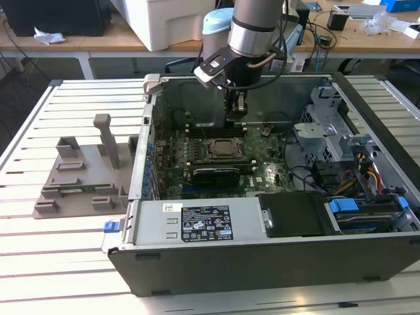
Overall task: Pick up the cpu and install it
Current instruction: 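Install the first cpu locking lever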
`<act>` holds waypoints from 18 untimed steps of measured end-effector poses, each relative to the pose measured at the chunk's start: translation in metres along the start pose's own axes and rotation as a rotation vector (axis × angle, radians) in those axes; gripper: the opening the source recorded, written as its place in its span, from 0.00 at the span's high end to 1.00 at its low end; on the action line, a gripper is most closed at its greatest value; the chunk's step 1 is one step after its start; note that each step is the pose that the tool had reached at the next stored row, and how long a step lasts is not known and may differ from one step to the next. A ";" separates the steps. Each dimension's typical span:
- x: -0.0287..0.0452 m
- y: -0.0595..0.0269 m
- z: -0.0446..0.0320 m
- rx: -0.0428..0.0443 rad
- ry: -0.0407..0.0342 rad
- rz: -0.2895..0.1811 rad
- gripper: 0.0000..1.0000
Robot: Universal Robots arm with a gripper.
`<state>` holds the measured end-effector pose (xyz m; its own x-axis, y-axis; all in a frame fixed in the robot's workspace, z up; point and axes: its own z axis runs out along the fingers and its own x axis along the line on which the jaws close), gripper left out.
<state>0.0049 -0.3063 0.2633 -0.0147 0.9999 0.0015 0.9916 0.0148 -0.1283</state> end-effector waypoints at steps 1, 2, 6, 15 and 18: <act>0.0000 0.0000 -0.0001 -0.0001 0.0000 0.000 0.89; 0.0000 0.0000 -0.0002 0.0000 0.0000 0.000 0.89; 0.0000 0.0000 -0.0002 0.0002 -0.0175 -0.136 0.89; 0.0000 0.0000 0.0000 -0.0067 -0.0131 -0.462 0.89; 0.0000 0.0000 0.0001 -0.0047 -0.0237 -0.565 0.89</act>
<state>0.0049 -0.3063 0.2632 -0.5463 0.8363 0.0464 0.8294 0.5478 -0.1097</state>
